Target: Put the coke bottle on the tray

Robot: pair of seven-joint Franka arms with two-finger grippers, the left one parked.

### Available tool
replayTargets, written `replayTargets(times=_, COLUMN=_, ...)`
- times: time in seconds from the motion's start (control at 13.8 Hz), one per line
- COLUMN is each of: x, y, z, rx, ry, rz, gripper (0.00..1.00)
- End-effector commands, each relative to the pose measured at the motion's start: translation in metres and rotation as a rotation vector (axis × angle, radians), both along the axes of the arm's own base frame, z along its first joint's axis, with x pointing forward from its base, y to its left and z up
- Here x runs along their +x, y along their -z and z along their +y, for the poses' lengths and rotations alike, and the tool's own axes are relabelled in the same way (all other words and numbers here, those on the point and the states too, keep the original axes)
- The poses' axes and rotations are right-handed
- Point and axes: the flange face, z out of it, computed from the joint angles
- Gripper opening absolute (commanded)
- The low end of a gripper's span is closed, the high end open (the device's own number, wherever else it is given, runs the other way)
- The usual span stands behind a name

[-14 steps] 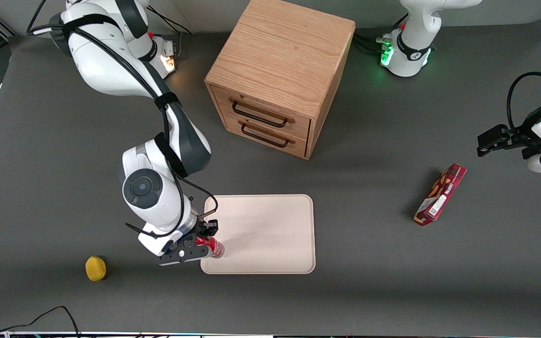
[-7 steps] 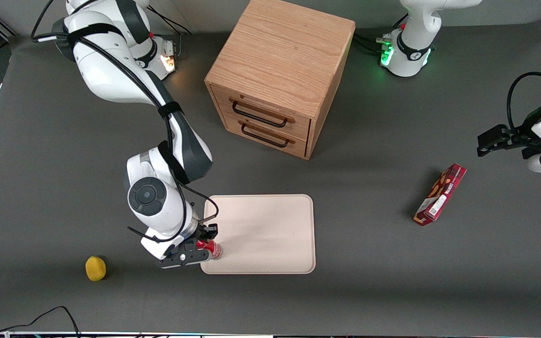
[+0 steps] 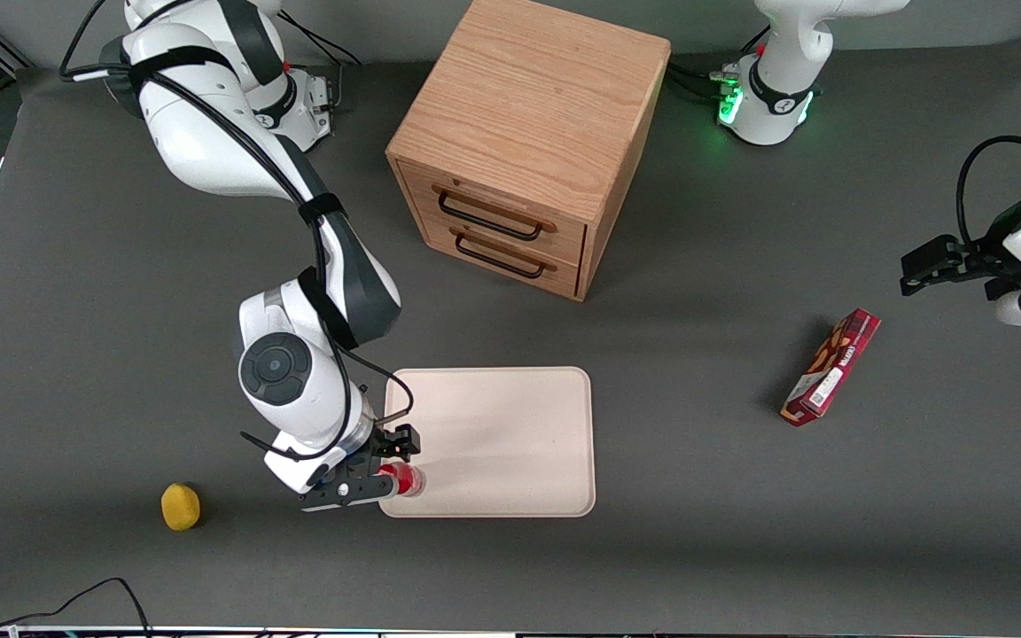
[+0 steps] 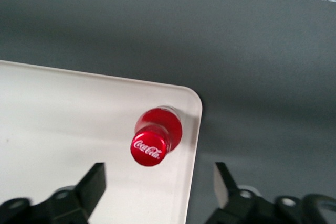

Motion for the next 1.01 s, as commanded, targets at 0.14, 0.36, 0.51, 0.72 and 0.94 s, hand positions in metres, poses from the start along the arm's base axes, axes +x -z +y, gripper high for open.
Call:
replayTargets(times=0.14, x=-0.058, y=-0.077, z=-0.051, rx=-0.024, ry=0.044, rz=0.125, gripper=1.0)
replayTargets(times=0.36, x=-0.112, y=-0.119, z=-0.124, rx=-0.004, ry=0.063, rz=0.152, gripper=1.0)
replayTargets(times=0.51, x=-0.147, y=-0.138, z=-0.162, rx=0.049, ry=0.12, rz=0.173, gripper=1.0)
replayTargets(times=0.72, x=-0.181, y=-0.169, z=-0.201, rx=0.059, ry=0.179, rz=0.138, gripper=1.0)
replayTargets(times=0.94, x=-0.191, y=-0.208, z=-0.245, rx=0.033, ry=0.14, rz=0.151, gripper=1.0)
